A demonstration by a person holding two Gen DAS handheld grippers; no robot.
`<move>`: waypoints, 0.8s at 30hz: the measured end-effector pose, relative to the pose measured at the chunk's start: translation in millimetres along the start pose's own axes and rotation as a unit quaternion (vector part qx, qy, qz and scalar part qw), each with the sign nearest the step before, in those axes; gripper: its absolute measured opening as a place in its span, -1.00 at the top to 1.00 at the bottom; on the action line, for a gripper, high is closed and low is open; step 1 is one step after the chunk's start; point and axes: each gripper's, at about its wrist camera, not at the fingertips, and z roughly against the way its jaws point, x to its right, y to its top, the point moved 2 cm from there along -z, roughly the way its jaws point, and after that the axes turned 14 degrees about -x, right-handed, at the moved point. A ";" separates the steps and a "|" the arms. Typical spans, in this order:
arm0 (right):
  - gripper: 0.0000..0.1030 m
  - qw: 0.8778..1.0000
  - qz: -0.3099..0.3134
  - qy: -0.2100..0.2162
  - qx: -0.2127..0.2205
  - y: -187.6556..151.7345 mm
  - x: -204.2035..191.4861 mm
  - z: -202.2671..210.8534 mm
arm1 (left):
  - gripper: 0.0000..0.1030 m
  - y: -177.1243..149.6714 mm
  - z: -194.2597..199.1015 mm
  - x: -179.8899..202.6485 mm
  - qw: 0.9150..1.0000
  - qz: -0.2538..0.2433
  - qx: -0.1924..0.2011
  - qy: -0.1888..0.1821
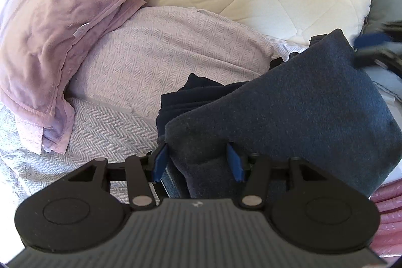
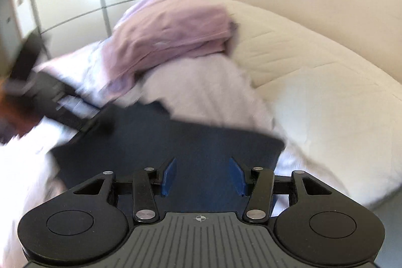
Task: Fold clothes
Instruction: 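Open both grippers to release the sweatpants on the stack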
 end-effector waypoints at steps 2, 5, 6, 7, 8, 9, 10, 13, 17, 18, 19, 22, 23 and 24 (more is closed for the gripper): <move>0.02 1.000 -0.026 0.003 -0.008 13.1 19.5 -24.6 | 0.07 -0.9 -0.8 -0.6 1.000 0.002 0.003 -0.001; 0.02 0.997 -0.045 0.000 -0.065 16.3 41.5 -65.3 | 0.05 -0.2 -3.0 -1.4 1.000 0.007 0.006 -0.009; 0.02 0.996 -0.048 0.002 -0.080 14.7 46.2 -74.2 | 0.05 0.7 -3.5 -1.7 1.000 0.009 0.007 -0.011; 0.02 0.995 -0.053 0.006 -0.080 12.7 48.8 -74.7 | 0.05 2.1 -3.2 -2.0 1.000 0.010 0.006 -0.010; 0.02 0.995 -0.060 0.009 -0.078 11.5 50.5 -72.6 | 0.05 2.9 -1.5 -2.4 1.000 0.010 0.006 -0.008; 0.02 0.995 -0.068 0.012 -0.069 12.7 49.8 -63.9 | 0.07 2.5 3.2 -3.4 1.000 0.011 0.010 -0.010; 0.01 0.995 -0.076 0.015 -0.060 13.8 49.1 -55.2 | 0.08 1.9 8.2 -4.3 1.000 0.012 0.015 -0.012; 0.01 0.996 -0.080 0.026 -0.028 16.3 34.2 -25.7 | 0.20 -11.4 35.6 -4.3 0.999 0.016 0.037 -0.026; 0.01 0.996 -0.074 0.043 -0.019 -10.7 6.5 3.8 | 0.20 -45.0 53.0 7.8 0.998 0.023 0.029 -0.052; 0.01 0.996 -0.075 0.045 -0.027 -23.0 7.8 6.3 | 0.20 -52.8 48.0 13.0 0.998 0.018 0.017 -0.051; 0.01 0.995 -0.077 0.046 -0.039 -34.2 6.4 4.9 | 0.20 -57.0 40.5 16.6 0.999 0.015 0.003 -0.049; 0.01 0.994 -0.073 0.040 -0.069 -58.6 1.3 -6.1 | 0.10 -68.0 19.7 23.4 0.999 0.014 -0.016 -0.040; 0.01 0.994 -0.070 0.037 -0.078 -65.7 -0.5 -10.5 | 0.07 -69.9 14.7 24.1 0.999 0.016 -0.018 -0.037; 0.01 0.994 -0.068 0.034 -0.084 -70.5 -2.4 -13.1 | 0.07 -70.5 13.8 22.7 0.999 0.025 -0.017 -0.041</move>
